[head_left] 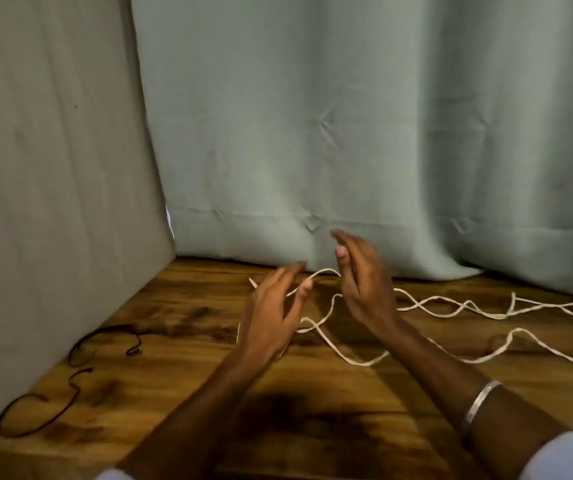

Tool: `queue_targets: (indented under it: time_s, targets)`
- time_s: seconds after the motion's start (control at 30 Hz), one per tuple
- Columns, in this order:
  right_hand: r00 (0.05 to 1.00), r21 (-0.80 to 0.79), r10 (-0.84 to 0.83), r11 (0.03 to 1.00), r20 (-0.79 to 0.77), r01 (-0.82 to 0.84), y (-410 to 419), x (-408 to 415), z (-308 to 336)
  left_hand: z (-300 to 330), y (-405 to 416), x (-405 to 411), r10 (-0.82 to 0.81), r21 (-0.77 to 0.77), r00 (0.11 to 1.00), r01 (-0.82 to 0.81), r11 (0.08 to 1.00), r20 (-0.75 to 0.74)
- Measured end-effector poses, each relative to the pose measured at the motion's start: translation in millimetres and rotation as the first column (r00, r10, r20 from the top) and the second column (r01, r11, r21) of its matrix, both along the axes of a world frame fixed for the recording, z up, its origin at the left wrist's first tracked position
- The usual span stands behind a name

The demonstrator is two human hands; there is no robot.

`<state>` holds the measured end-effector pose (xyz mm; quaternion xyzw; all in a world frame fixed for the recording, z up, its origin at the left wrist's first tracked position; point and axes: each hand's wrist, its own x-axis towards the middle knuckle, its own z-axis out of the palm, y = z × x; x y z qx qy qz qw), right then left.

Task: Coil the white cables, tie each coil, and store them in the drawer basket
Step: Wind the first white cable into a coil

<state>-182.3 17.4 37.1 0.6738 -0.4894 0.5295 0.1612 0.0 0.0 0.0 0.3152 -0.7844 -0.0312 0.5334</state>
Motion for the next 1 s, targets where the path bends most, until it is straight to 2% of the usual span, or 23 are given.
queue_targets:
  time_s: [0.1, 0.13, 0.2, 0.3, 0.37, 0.43, 0.5, 0.53, 0.6, 0.67, 0.73, 0.77, 0.83, 0.9, 0.93, 1.0]
  targets:
    - [1.0, -0.013, 0.001, 1.0, -0.002, -0.001, 7, 1, -33, -21, 8, 6, 0.066, -0.139, 0.998, -0.066, 0.988, -0.007]
    - [1.0, 0.033, -0.022, 0.999, -0.015, 0.022, 8, 3, -50, -28, 11, 8, 0.077, -0.139, 0.997, -0.077, 0.987, -0.008]
    - [0.999, 0.116, -0.047, 0.992, -0.011, 0.048, 4, -2, -62, -22, 5, 13, 0.071, -0.048, 0.997, -0.07, 0.996, 0.011]
    - [0.999, 0.293, -0.017, 0.956, 0.049, 0.002, -11, -7, -74, -38, -12, 16, 0.106, 0.057, 0.952, -0.128, 0.99, 0.287]
    - [0.998, 0.364, 0.029, 0.93, 0.049, -0.045, -13, -8, -81, -46, -15, 15, -0.012, 0.077, 0.938, -0.015, 0.997, 0.346]
    - [0.996, 0.392, 0.043, 0.917, 0.073, -0.069, -14, -7, -81, -45, -14, 12, -0.131, 0.145, 0.948, 0.092, 0.985, 0.29]
    - [0.991, 0.407, 0.04, 0.909, 0.13, -0.091, -15, -7, -80, -39, -8, 8, -0.244, 0.299, 0.963, 0.2, 0.933, 0.117]
    - [0.989, 0.412, 0.035, 0.907, 0.145, -0.092, -15, -6, -79, -36, -3, 6, -0.275, 0.327, 0.959, 0.237, 0.915, 0.072]
    - [0.989, 0.439, 0.03, 0.894, 0.146, -0.092, -16, -7, -79, -31, 12, 5, -0.343, 0.278, 0.931, 0.299, 0.913, 0.123]
    - [0.991, 0.468, 0.025, 0.88, 0.13, -0.084, -13, -9, -80, -31, 22, 6, -0.367, 0.182, 0.886, 0.327, 0.927, 0.282]
    - [0.99, 0.483, 0.007, 0.872, 0.14, -0.075, -12, -10, -81, -34, 21, 6, -0.294, 0.083, 0.865, 0.286, 0.955, 0.407]
    - [0.986, 0.485, 0.003, 0.87, 0.169, -0.086, -13, -9, -82, -36, 17, 5, -0.259, 0.068, 0.872, 0.254, 0.965, 0.415]
    - [0.971, 0.47, -0.005, 0.875, 0.24, -0.112, -13, -10, -80, -35, 13, 2, -0.263, 0.177, 0.907, 0.215, 0.96, 0.328]
    - [0.962, 0.44, -0.011, 0.891, 0.274, -0.115, -13, -12, -78, -28, 10, -4, -0.329, 0.421, 0.939, 0.258, 0.869, 0.103]
    - [0.96, 0.423, -0.013, 0.9, 0.278, -0.111, -11, -12, -76, -23, 7, -8, -0.334, 0.489, 0.943, 0.291, 0.823, 0.002]
    - [0.95, 0.388, 0.024, 0.909, 0.312, -0.151, -7, -12, -70, -8, -4, -19, -0.279, 0.473, 0.956, 0.287, 0.833, -0.088]
